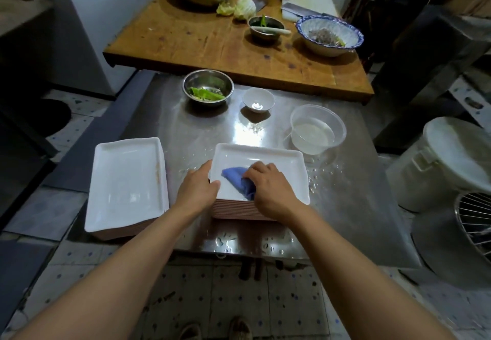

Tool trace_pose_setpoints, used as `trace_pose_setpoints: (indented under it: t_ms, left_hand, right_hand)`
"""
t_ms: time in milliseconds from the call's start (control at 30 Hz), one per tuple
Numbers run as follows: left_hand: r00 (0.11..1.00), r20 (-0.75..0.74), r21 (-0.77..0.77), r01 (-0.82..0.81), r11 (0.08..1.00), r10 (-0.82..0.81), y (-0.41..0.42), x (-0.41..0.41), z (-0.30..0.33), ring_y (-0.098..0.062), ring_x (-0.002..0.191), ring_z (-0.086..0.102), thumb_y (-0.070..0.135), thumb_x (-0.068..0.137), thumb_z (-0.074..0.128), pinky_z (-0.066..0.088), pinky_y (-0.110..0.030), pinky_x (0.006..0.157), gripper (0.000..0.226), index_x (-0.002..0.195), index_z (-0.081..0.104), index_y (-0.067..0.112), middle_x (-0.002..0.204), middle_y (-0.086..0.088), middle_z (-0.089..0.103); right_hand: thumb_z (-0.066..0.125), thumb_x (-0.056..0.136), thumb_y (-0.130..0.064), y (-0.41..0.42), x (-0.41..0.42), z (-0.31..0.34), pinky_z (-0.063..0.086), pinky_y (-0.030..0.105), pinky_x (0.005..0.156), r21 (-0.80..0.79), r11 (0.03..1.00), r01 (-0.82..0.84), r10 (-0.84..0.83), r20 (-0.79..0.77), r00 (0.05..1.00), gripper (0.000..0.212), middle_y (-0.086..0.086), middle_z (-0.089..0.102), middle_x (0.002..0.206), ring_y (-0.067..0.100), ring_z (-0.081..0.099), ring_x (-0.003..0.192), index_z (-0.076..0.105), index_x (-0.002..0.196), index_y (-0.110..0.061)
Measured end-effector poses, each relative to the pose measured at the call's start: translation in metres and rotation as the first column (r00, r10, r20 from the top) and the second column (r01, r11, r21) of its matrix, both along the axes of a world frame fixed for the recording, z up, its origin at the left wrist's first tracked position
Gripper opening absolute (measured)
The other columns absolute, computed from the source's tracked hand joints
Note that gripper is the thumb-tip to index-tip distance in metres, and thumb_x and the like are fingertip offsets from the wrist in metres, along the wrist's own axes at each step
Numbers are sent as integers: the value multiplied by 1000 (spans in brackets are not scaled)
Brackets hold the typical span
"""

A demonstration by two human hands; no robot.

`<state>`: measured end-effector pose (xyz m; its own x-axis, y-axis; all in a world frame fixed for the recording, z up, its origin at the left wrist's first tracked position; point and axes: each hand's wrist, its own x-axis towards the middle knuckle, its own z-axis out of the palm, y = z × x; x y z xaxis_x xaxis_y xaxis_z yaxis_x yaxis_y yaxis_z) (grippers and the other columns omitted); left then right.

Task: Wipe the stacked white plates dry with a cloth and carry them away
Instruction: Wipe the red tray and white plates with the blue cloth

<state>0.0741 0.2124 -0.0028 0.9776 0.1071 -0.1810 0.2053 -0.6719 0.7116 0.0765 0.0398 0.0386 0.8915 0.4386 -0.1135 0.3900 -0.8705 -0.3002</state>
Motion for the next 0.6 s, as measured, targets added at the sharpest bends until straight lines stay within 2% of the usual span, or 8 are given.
trace_pose_setpoints:
  t_ms: [100,200,333,433,500,567,600]
  left_hand:
    - [1000,-22,50,-8,999,9,0,0,2,-30,99,55,14,86,48,43,-32,81,50,135,46,25,116,-12,61]
    - [999,-37,112,-18,993,23,-3,-1,3,-31,102,55,14,86,46,44,-35,85,46,132,47,24,119,-11,60]
    - [999,-20,155,-25,988,28,-7,-2,6,-31,101,55,12,87,45,41,-33,80,43,129,50,19,119,-11,60]
    - [999,-38,197,-16,980,24,-9,-4,10,-34,106,54,13,89,45,45,-36,85,42,131,48,15,123,-14,57]
    - [997,-47,293,-39,955,55,-12,-7,17,-36,106,54,20,92,47,47,-40,87,41,132,42,14,126,-17,51]
    - [995,23,394,-95,914,94,-20,-14,26,-35,102,55,29,93,49,44,-40,80,44,133,38,15,126,-15,44]
    - [994,89,423,-92,902,60,-26,-19,30,-33,101,55,33,93,50,44,-40,80,46,133,38,16,124,-14,43]
  right_hand:
    - [53,87,-15,-22,-18,6,35,33,80,-29,998,48,-49,-26,998,13,-1,55,113,24,47,103,60,97,-18]
    - [53,86,-18,-46,-34,13,36,34,84,-173,978,119,-112,50,992,16,-4,55,113,22,47,104,58,101,-21]
    - [53,89,-13,-68,-47,18,43,35,86,-300,944,139,-112,105,988,28,0,51,119,23,45,105,53,117,-18]
    - [53,92,-14,-75,-51,19,49,35,83,-207,952,227,-211,94,973,28,4,47,119,22,46,106,52,120,-13]
    - [52,90,-10,-81,-52,21,47,35,84,-103,939,329,-319,105,942,24,8,45,116,24,47,104,52,115,-10]
    - [52,86,-6,-91,-52,25,45,36,85,-9,909,416,-411,123,903,23,11,46,113,27,47,103,53,109,-9]
    - [54,84,-5,-95,-52,29,45,38,85,50,897,439,-442,123,889,23,10,47,111,28,48,101,54,107,-9]
